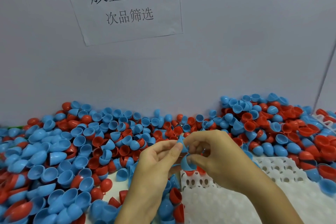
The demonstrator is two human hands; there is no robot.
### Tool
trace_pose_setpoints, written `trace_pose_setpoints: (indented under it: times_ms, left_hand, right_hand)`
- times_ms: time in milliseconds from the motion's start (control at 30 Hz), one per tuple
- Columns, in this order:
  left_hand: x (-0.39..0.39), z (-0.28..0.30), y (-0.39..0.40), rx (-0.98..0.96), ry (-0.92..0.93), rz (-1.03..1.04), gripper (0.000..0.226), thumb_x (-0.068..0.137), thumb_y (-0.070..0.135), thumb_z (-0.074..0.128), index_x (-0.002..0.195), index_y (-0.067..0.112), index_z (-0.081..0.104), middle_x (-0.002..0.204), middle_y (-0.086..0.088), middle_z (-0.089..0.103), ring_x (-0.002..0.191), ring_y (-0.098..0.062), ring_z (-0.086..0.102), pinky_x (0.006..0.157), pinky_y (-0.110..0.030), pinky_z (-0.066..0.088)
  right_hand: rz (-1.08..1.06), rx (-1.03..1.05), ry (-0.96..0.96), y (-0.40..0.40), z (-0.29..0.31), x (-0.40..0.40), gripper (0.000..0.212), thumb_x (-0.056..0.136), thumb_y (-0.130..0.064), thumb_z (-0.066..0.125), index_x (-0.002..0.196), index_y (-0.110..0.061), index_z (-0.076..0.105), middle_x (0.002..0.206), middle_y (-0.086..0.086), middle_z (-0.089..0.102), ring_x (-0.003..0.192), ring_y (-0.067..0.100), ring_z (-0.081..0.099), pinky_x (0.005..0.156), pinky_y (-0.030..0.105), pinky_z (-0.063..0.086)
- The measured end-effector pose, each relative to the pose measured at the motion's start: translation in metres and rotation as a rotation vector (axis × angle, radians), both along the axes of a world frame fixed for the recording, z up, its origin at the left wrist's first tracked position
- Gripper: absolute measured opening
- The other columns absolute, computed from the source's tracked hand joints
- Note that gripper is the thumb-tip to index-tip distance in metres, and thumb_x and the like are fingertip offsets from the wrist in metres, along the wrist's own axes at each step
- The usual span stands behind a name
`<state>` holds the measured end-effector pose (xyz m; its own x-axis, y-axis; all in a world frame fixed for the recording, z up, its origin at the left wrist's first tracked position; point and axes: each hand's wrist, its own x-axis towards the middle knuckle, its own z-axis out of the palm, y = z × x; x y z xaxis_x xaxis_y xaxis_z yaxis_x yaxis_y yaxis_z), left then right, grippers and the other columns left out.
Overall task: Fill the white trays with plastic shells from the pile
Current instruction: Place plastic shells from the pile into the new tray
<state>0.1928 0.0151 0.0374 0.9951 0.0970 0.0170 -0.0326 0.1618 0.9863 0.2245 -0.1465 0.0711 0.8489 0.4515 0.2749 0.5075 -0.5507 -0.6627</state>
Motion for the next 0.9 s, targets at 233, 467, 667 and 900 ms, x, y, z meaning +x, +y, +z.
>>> trace_pose_setpoints:
  times_ms: [233, 467, 667, 900]
  left_hand:
    - [0.000, -0.001, 0.003, -0.090, -0.013, -0.021, 0.041, 0.081, 0.025, 0.063, 0.119, 0.012, 0.068, 0.105, -0.005, 0.077, 0.099, -0.022, 0.074, 0.080, -0.029, 0.061]
    - [-0.001, 0.000, 0.000, -0.064, -0.009, -0.014, 0.026, 0.096, 0.019, 0.059, 0.119, 0.015, 0.069, 0.106, -0.002, 0.077, 0.098, -0.017, 0.074, 0.076, -0.021, 0.059]
    - [0.001, 0.000, 0.004, 0.064, -0.011, 0.073, 0.025, 0.093, 0.024, 0.062, 0.116, 0.018, 0.069, 0.098, 0.002, 0.078, 0.093, -0.014, 0.075, 0.075, -0.022, 0.060]
    - [0.000, 0.002, 0.010, 0.134, 0.013, 0.129, 0.018, 0.097, 0.018, 0.059, 0.111, 0.021, 0.070, 0.095, 0.002, 0.078, 0.090, -0.013, 0.075, 0.080, -0.028, 0.057]
  right_hand:
    - [-0.024, 0.015, -0.075, 0.002, 0.000, 0.000, 0.019, 0.086, -0.016, 0.075, 0.101, -0.029, 0.077, 0.085, -0.021, 0.068, 0.087, -0.004, 0.063, 0.079, 0.014, 0.055]
    - [-0.063, -0.003, -0.194, -0.002, 0.002, 0.001, 0.017, 0.089, -0.011, 0.071, 0.101, -0.020, 0.079, 0.082, -0.015, 0.071, 0.085, -0.003, 0.064, 0.077, 0.010, 0.052]
    - [-0.319, -0.146, -0.100, -0.085, -0.001, 0.018, 0.015, 0.086, -0.010, 0.074, 0.097, -0.021, 0.078, 0.078, -0.021, 0.068, 0.074, 0.004, 0.069, 0.068, 0.011, 0.055]
    - [-0.459, -0.556, 0.052, -0.155, -0.038, 0.055, 0.009, 0.090, -0.014, 0.072, 0.091, -0.020, 0.078, 0.086, -0.009, 0.070, 0.073, 0.006, 0.067, 0.071, 0.024, 0.059]
